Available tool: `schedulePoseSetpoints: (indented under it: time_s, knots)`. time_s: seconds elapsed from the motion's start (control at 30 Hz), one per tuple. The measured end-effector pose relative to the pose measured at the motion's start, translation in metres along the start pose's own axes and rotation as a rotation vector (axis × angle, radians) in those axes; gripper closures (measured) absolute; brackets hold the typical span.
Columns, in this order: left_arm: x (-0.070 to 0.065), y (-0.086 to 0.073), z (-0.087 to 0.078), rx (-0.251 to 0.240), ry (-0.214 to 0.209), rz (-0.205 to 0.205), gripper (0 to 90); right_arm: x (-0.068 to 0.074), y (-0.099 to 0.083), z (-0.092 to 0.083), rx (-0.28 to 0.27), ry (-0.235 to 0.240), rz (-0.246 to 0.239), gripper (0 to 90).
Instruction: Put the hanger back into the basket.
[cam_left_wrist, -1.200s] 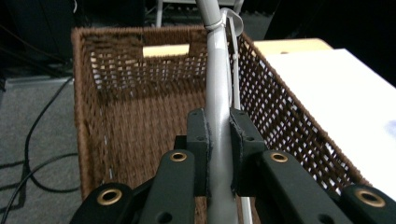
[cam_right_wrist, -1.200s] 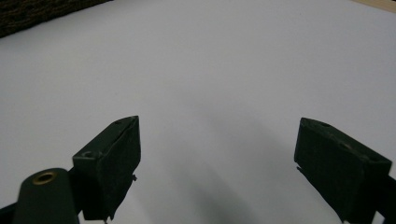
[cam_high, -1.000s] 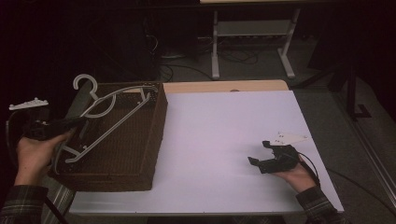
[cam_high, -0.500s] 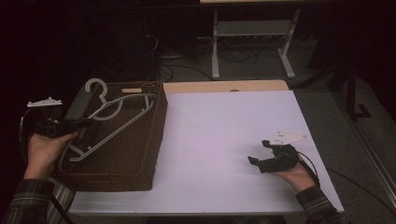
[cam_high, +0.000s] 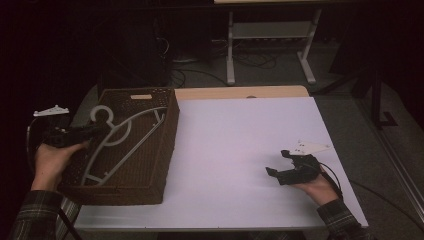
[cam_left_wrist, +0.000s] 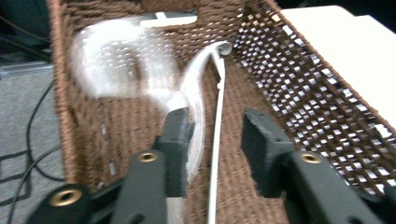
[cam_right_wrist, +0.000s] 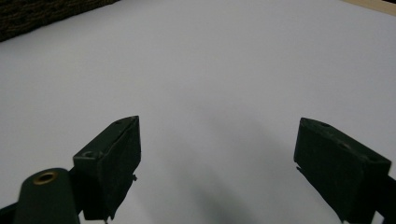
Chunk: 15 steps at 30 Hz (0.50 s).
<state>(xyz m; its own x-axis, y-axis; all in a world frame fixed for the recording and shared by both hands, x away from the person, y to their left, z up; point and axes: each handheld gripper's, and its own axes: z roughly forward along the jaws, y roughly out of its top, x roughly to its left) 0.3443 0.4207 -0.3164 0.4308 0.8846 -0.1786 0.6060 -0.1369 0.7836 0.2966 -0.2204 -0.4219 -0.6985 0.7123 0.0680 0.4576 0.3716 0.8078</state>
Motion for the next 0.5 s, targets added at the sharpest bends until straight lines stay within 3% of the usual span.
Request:
schedulePoseSetpoints:
  time_s: [0.2, 0.33, 0.5]
  knots:
    - [-0.028, 0.011, 0.005, -0.012, -0.054, 0.062, 43.2, 0.001, 0.000, -0.004, -0.011, -0.005, 0.007, 14.1]
    - [-0.058, 0.020, 0.015, -0.017, -0.108, 0.126, 35.5, 0.001, 0.001, -0.006, -0.016, -0.003, 0.003, 14.1]
    - [-0.090, 0.028, 0.029, -0.025, -0.185, 0.161, 26.8, 0.002, 0.003, -0.008, -0.023, -0.004, -0.001, 14.1]
